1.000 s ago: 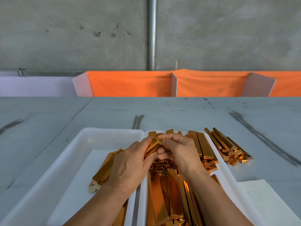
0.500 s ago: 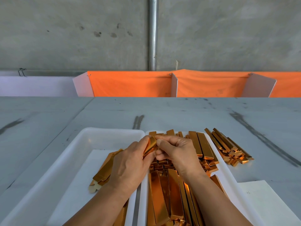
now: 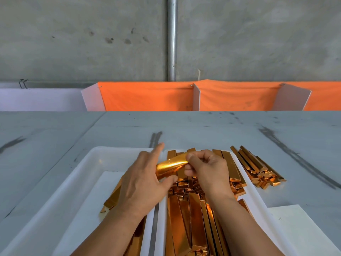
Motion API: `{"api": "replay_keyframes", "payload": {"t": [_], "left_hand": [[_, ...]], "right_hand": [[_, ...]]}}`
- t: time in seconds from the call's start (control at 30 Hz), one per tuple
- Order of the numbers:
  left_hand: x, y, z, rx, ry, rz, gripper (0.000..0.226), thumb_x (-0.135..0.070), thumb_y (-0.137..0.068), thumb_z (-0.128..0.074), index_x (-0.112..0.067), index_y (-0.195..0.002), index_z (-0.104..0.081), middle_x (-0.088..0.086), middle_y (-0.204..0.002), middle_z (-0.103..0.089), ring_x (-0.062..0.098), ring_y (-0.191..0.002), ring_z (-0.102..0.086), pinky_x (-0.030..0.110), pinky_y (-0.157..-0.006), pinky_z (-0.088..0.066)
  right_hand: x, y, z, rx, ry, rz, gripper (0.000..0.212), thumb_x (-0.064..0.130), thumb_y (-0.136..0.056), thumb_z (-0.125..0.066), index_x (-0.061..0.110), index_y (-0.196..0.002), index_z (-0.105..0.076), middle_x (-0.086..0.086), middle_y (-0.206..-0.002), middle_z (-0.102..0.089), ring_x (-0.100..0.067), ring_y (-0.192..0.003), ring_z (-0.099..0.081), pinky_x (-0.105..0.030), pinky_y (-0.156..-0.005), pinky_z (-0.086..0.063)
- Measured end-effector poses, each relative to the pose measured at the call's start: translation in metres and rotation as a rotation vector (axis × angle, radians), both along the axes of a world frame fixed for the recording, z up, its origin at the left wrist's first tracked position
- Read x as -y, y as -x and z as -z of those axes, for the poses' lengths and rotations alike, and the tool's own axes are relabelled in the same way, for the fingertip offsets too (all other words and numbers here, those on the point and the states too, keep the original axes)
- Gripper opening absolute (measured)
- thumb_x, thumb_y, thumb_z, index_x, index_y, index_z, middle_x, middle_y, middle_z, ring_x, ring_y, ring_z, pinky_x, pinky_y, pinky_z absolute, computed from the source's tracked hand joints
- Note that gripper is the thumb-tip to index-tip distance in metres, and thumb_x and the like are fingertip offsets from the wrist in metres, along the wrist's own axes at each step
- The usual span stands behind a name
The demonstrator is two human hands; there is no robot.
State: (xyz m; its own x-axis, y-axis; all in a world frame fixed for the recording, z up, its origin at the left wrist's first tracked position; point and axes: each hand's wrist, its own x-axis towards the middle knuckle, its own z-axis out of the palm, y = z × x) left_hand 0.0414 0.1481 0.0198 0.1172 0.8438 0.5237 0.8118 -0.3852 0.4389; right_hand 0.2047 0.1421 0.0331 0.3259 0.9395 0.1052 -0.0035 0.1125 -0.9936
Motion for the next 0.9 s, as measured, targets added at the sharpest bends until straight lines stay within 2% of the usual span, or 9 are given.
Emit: {"api": "replay_keyframes", "payload": {"t": [0.1, 0.17, 0.23, 0.33, 0.53, 0.63, 0.73, 0.83, 0.9], "left_hand": [[-0.002, 0.008, -0.002, 0.431, 0.118, 0.104, 0.101, -0.045, -0.064, -0.084, -0.052, -0.142, -0.021, -0.026, -0.111, -0.05, 0.002, -0.094, -0.059, 0.019, -0.077, -0.048], [-0.002, 0.01, -0.004, 0.753, 0.29, 0.282, 0.094, -0.034, -0.061, -0.086, -0.052, -0.137, -0.034, -0.023, -0.106, -0.063, 0.007, -0.094, -0.067, 0.021, -0.081, -0.053], [-0.002, 0.01, -0.006, 0.886, 0.386, 0.418, 0.079, -0.027, -0.062, -0.083, -0.049, -0.129, -0.049, -0.016, -0.107, -0.068, 0.01, -0.097, -0.068, 0.024, -0.085, -0.056], [-0.003, 0.009, -0.009, 0.916, 0.43, 0.521, 0.064, -0.029, -0.064, -0.083, -0.042, -0.122, -0.062, -0.003, -0.107, -0.071, 0.016, -0.099, -0.068, 0.024, -0.081, -0.054], [-0.004, 0.01, -0.008, 0.978, 0.44, 0.584, 0.052, -0.036, -0.063, -0.084, -0.036, -0.113, -0.069, 0.0, -0.106, -0.072, 0.014, -0.089, -0.068, 0.024, -0.074, -0.053], [-0.004, 0.01, -0.009, 0.954, 0.367, 0.508, 0.044, -0.041, -0.064, -0.084, -0.035, -0.106, -0.071, -0.003, -0.107, -0.072, 0.008, -0.099, -0.066, 0.022, -0.077, -0.053], [-0.003, 0.01, -0.01, 0.915, 0.27, 0.361, 0.027, -0.046, -0.074, -0.071, -0.034, -0.099, -0.069, -0.015, -0.11, -0.069, -0.001, -0.107, -0.062, 0.022, -0.086, -0.047], [0.0, 0.01, -0.01, 0.753, 0.179, 0.234, 0.025, -0.054, -0.086, -0.061, -0.03, -0.088, -0.056, -0.01, -0.086, -0.067, 0.003, -0.082, -0.064, 0.022, -0.069, -0.05], [0.001, 0.008, -0.008, 0.611, 0.139, 0.163, 0.032, -0.062, -0.082, -0.051, -0.03, -0.088, -0.05, -0.003, -0.077, -0.062, 0.009, -0.075, -0.064, 0.018, -0.064, -0.05]], "right_hand": [[-0.002, -0.007, -0.002, -0.219, 0.018, 0.047, 0.004, 0.014, -0.092, -0.068, 0.012, -0.09, -0.07, 0.001, -0.064, -0.072, -0.01, -0.06, -0.07, -0.021, -0.064, -0.058], [-0.002, -0.007, -0.003, -0.318, 0.036, 0.022, 0.004, 0.012, -0.092, -0.067, 0.009, -0.091, -0.069, 0.002, -0.061, -0.07, -0.01, -0.058, -0.068, -0.02, -0.063, -0.059], [-0.001, -0.007, -0.004, -0.362, 0.069, -0.032, 0.005, 0.01, -0.092, -0.067, 0.006, -0.093, -0.069, 0.001, -0.061, -0.069, -0.01, -0.058, -0.067, -0.019, -0.06, -0.058], [0.0, -0.003, -0.005, -0.323, 0.129, -0.131, 0.009, 0.011, -0.094, -0.064, 0.004, -0.096, -0.068, -0.004, -0.064, -0.069, -0.011, -0.057, -0.067, -0.018, -0.055, -0.056], [0.003, 0.003, -0.003, -0.141, 0.176, -0.25, 0.015, 0.018, -0.097, -0.063, 0.005, -0.097, -0.069, -0.009, -0.069, -0.07, -0.014, -0.056, -0.065, -0.022, -0.057, -0.055], [0.004, 0.006, -0.003, -0.055, 0.166, -0.285, 0.016, 0.019, -0.098, -0.061, 0.006, -0.094, -0.069, -0.007, -0.071, -0.071, -0.013, -0.052, -0.062, -0.021, -0.052, -0.052], [0.005, 0.007, -0.002, 0.033, 0.146, -0.264, 0.011, 0.013, -0.097, -0.06, 0.01, -0.092, -0.069, -0.006, -0.073, -0.069, -0.011, -0.05, -0.058, -0.022, -0.048, -0.049], [0.005, 0.008, -0.002, 0.083, 0.12, -0.226, 0.011, 0.011, -0.095, -0.06, 0.013, -0.09, -0.07, -0.006, -0.074, -0.069, -0.009, -0.048, -0.057, -0.021, -0.045, -0.047], [0.005, 0.009, -0.002, 0.119, 0.091, -0.196, 0.01, 0.013, -0.094, -0.062, 0.017, -0.089, -0.07, -0.009, -0.076, -0.07, -0.009, -0.049, -0.058, -0.021, -0.044, -0.046]]}}
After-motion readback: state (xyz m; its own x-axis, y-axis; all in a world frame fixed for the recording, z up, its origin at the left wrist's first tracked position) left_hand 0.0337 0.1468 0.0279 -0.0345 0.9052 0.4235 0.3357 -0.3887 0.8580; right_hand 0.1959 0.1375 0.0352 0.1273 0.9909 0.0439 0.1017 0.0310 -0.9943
